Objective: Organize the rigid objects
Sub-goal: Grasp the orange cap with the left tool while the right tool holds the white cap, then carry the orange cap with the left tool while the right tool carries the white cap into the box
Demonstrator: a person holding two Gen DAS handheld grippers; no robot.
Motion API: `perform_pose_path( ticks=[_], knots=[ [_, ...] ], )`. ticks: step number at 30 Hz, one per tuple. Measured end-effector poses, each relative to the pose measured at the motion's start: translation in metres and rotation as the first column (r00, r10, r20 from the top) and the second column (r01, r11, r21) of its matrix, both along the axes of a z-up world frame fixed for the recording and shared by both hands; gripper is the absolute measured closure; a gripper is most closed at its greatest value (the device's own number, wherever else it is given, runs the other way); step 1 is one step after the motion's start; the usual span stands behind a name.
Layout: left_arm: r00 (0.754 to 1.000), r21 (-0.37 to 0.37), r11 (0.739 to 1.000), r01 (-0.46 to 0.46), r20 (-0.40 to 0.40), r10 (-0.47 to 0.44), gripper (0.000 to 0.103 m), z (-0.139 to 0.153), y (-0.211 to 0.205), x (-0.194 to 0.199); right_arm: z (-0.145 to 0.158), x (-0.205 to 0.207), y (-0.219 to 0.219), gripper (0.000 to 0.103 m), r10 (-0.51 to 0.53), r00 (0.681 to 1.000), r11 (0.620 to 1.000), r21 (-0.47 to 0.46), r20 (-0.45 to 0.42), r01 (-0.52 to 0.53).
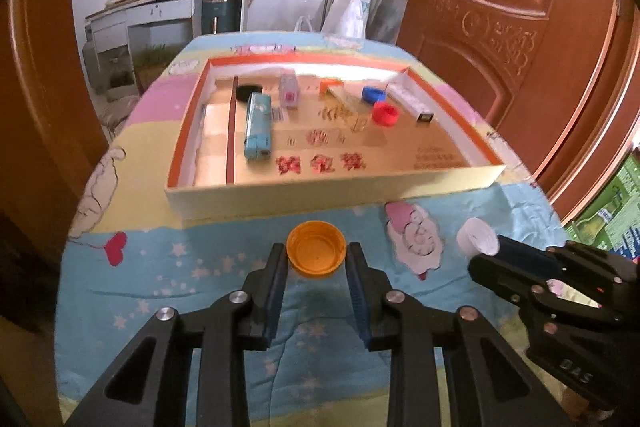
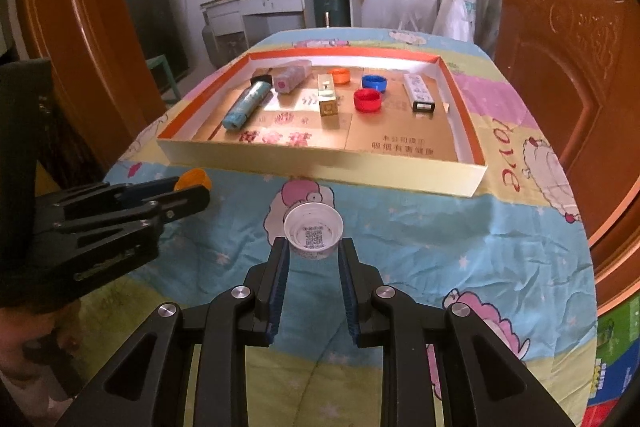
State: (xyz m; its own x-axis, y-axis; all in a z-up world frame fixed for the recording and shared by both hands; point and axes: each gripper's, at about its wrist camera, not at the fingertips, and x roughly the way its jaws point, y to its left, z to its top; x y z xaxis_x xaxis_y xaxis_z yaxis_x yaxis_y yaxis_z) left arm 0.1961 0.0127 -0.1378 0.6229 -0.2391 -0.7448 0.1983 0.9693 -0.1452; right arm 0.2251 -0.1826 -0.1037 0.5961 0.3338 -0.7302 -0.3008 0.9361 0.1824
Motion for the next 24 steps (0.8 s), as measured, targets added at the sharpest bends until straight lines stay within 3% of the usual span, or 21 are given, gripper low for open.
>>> perform_pose_path(
  ticks=[10, 24],
  knots=[
    [0.996, -0.008, 1.0, 0.03, 0.086, -0.029, 0.073, 0.042, -0.008, -0.001, 0.027, 0.006, -0.006, 0.077, -0.017, 0.998, 1.0, 0.008, 0.062, 0.017],
    [0.994, -0.009, 1.0, 0.018, 0.107, -0.017, 0.073, 0.054, -0.017, 0.025, 0.044, 0.026, -0.008, 0.077, -0.025, 0.994, 1.0, -0.005, 0.109, 0.026]
  ],
)
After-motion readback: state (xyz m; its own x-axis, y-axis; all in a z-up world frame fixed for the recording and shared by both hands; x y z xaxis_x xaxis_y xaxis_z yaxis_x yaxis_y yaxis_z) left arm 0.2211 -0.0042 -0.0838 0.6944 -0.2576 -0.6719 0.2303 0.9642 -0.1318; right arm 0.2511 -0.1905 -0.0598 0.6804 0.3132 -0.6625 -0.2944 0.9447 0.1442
